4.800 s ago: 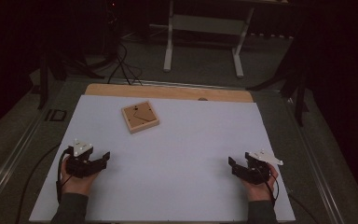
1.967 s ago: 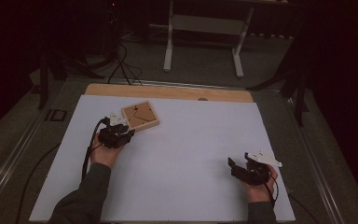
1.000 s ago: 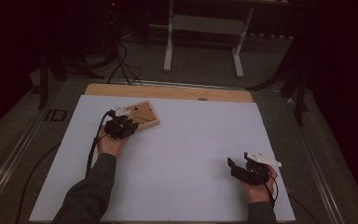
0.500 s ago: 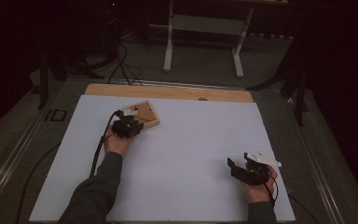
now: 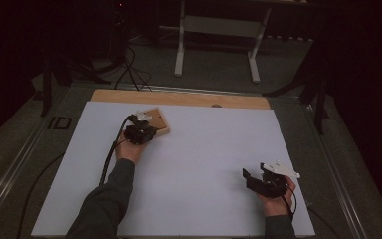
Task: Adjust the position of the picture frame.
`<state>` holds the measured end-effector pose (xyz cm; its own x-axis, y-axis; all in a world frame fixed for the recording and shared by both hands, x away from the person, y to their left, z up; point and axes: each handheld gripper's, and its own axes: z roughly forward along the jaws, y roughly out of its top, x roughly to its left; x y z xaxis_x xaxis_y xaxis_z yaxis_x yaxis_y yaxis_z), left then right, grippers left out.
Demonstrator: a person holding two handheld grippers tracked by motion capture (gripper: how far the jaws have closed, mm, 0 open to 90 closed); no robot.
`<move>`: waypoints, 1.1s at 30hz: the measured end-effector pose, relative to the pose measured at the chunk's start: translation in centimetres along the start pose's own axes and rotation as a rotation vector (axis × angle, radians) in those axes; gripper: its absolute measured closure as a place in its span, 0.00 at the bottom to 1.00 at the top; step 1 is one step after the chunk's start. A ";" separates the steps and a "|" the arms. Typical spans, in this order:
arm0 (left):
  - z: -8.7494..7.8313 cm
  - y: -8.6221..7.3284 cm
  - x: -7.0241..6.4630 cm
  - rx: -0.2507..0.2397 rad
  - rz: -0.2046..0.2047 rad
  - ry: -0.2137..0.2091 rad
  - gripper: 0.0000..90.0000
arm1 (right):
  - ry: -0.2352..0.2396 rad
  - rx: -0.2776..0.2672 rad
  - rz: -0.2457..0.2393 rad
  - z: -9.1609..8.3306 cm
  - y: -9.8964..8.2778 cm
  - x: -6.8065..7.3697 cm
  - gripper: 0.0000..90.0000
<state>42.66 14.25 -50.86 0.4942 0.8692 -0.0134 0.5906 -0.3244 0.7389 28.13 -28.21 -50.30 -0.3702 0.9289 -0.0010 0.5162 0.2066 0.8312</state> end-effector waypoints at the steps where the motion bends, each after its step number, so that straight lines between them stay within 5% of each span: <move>1: 0.0 0.0 0.0 0.000 0.000 0.000 0.86 | 0.000 0.000 -0.001 0.0 0.0 0.0 0.31; 15: 1.0 0.3 -0.4 0.004 0.032 0.010 0.84 | 0.001 0.000 -0.004 -0.1 -0.1 -0.1 0.31; 33: 0.6 0.1 -0.9 0.011 0.053 -0.051 0.90 | 0.009 0.003 -0.008 -0.1 -0.1 0.0 0.31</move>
<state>42.63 13.26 -51.16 0.5565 0.8308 -0.0086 0.5692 -0.3737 0.7323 28.01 -28.23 -50.32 -0.3811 0.9245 -0.0025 0.5156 0.2148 0.8295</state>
